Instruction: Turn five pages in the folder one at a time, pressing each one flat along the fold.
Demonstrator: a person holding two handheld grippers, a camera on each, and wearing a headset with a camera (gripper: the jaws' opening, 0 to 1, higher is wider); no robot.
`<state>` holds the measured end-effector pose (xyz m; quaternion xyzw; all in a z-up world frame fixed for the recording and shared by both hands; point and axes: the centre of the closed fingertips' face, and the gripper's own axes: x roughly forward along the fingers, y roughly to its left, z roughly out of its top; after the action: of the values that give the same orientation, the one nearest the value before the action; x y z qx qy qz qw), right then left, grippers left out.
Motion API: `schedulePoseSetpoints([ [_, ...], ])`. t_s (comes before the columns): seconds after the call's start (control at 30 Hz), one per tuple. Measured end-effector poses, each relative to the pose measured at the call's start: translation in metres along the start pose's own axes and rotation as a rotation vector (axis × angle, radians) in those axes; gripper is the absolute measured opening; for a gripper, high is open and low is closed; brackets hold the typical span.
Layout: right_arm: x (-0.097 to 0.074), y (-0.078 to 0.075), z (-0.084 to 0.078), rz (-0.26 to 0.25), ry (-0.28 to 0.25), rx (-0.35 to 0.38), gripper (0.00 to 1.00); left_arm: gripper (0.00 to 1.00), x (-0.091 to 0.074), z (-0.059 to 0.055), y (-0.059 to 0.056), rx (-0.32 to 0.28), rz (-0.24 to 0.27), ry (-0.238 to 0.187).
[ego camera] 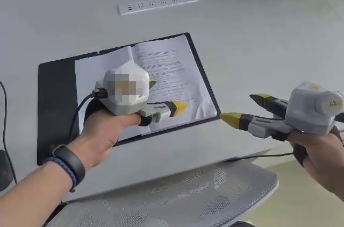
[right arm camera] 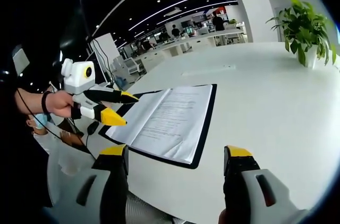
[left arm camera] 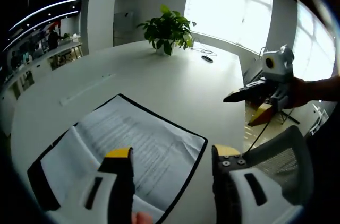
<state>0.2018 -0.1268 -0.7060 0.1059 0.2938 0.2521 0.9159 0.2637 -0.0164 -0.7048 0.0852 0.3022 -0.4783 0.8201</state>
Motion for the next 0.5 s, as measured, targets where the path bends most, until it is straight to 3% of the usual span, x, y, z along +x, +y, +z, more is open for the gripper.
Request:
schedulePoseSetpoints([
  [0.27,-0.001,-0.001,-0.001,-0.006,-0.011,0.017,0.71,0.54,0.033,-0.007,-0.011,-0.023,0.002,0.016],
  [0.5,-0.003,-0.002,-0.006,-0.005,-0.007,0.031,0.70,0.48,0.063,-0.024,-0.023,-0.029,0.008,0.048],
])
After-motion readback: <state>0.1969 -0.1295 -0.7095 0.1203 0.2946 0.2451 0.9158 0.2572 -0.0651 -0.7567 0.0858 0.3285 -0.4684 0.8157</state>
